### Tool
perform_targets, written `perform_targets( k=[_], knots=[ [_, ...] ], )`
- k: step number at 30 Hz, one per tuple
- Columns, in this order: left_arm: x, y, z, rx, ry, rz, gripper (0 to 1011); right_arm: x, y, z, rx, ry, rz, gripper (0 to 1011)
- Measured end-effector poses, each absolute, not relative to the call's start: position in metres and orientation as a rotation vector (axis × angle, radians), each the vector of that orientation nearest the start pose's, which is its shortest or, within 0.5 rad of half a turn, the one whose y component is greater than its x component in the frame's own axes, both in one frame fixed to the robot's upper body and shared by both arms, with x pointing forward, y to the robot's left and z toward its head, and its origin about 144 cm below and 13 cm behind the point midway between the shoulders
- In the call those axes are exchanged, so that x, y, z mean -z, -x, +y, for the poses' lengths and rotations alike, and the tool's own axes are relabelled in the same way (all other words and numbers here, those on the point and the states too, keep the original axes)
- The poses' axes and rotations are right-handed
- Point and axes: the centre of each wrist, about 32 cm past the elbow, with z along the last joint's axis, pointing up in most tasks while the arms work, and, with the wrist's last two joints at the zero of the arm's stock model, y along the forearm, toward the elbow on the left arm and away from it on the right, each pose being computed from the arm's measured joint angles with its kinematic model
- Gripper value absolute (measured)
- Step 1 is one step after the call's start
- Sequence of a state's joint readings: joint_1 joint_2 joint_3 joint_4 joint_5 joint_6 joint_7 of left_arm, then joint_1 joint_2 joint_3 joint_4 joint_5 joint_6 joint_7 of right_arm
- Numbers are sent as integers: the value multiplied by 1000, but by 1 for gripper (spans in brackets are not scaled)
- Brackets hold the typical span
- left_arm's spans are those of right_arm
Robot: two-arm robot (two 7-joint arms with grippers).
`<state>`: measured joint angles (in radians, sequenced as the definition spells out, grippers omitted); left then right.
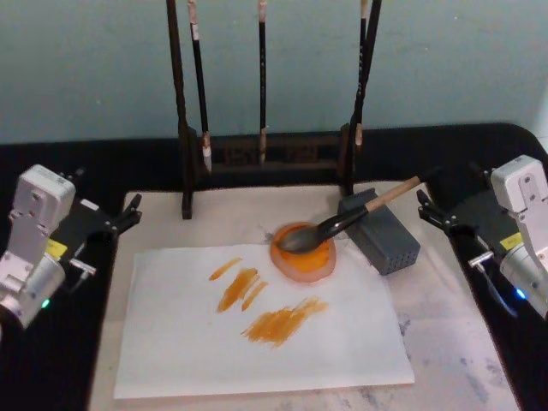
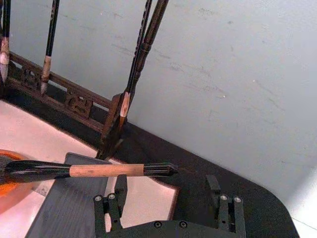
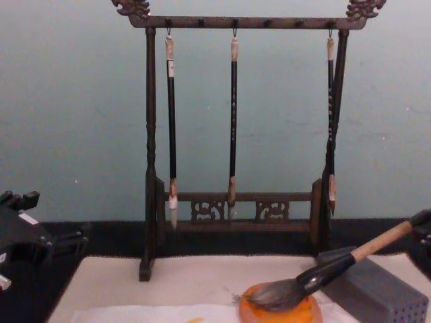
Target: Pick up the brush from the inkstone, write on the paper, then place the brush back to its original position.
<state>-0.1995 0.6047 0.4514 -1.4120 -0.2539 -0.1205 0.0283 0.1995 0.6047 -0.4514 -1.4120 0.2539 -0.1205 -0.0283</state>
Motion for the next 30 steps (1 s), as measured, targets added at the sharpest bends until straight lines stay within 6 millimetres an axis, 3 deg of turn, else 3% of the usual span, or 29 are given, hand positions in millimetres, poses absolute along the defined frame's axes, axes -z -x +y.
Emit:
perform_targets(
  k=[23, 30],
  knots=[
    [-1140, -489, 310, -1248, -304, -285, 1001, -1140, -489, -310, 1248, 304, -285, 1000],
    [-1140, -489, 310, -1248, -304, -285, 1001, -1146, -488, -313, 1231, 173, -153, 1000]
  ],
)
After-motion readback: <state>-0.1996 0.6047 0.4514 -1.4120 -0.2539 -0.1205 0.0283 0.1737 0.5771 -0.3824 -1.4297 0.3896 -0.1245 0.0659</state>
